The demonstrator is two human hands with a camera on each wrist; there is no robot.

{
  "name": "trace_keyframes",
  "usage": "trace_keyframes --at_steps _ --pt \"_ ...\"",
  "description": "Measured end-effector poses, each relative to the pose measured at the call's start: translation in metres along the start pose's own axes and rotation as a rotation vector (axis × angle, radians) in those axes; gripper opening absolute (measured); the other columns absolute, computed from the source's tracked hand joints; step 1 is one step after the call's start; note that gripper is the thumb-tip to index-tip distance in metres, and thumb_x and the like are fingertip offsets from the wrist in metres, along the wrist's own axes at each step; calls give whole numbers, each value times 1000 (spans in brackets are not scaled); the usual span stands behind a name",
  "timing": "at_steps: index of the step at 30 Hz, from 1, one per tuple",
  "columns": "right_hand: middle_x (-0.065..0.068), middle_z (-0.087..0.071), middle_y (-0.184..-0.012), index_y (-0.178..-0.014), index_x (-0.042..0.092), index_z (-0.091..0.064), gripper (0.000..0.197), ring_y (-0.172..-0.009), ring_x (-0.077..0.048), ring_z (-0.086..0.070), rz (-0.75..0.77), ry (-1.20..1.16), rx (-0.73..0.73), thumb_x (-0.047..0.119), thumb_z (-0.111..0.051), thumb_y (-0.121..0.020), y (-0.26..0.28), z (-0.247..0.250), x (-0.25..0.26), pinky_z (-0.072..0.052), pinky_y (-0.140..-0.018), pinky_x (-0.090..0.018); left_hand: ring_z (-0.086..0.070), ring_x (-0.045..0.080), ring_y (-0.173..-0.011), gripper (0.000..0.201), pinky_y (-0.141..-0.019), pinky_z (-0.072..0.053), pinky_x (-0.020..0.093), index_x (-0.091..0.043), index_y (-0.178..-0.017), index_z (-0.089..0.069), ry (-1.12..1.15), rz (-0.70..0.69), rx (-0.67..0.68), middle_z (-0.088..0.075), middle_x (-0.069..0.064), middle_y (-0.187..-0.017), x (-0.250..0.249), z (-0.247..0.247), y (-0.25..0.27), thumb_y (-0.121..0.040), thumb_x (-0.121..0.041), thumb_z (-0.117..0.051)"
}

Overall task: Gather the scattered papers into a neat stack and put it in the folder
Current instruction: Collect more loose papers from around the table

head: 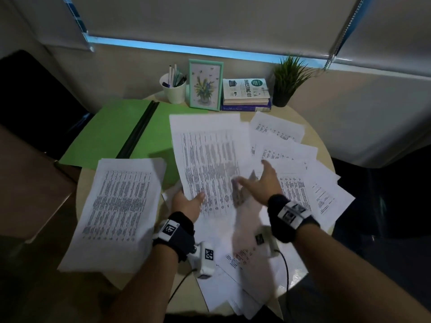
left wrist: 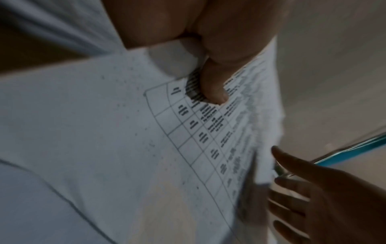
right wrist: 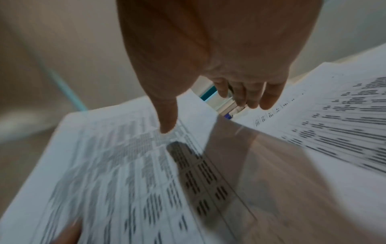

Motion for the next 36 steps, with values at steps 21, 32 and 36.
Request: trace_keyframes --at_steps 21,32,36 --pt "-2 -65 -102 -109 11 -58 15 -94 -15 -62 377 -593 -197 8 -59 -94 32 58 100 -51 -79 -26 -55 12 -110 47 -92 -42 21 -17 -140 -31 265 -530 -23 -54 -2 -124 -124 50 22 -97 -7 -49" --pt "6 -66 -102 -112 14 -58 21 -97 -15 -63 200 -605 -349 16 -64 -92 46 28 61 -49 -79 -28 -58 13 -101 33 -72 -45 13 -29 -122 -35 224 -515 51 -55 -4 -114 -104 38 12 -97 -14 -51" --pt "5 -63 -97 -105 17 -54 9 -87 -9 -59 214 -555 -480 12 -55 -97 54 32 78 -48 -75 -21 -52 21 -94 9 -75 -49 28 -16 -110 -38 62 -488 125 -52 5 -107 -105 43 1 -102 -19 -38"
Point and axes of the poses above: each hand's wrist, its own y-axis away from the middle knuckle, its own z-axis out of the back of the hand, x = y × z, the point moved 9 cm from there along -y, towards the middle knuckle
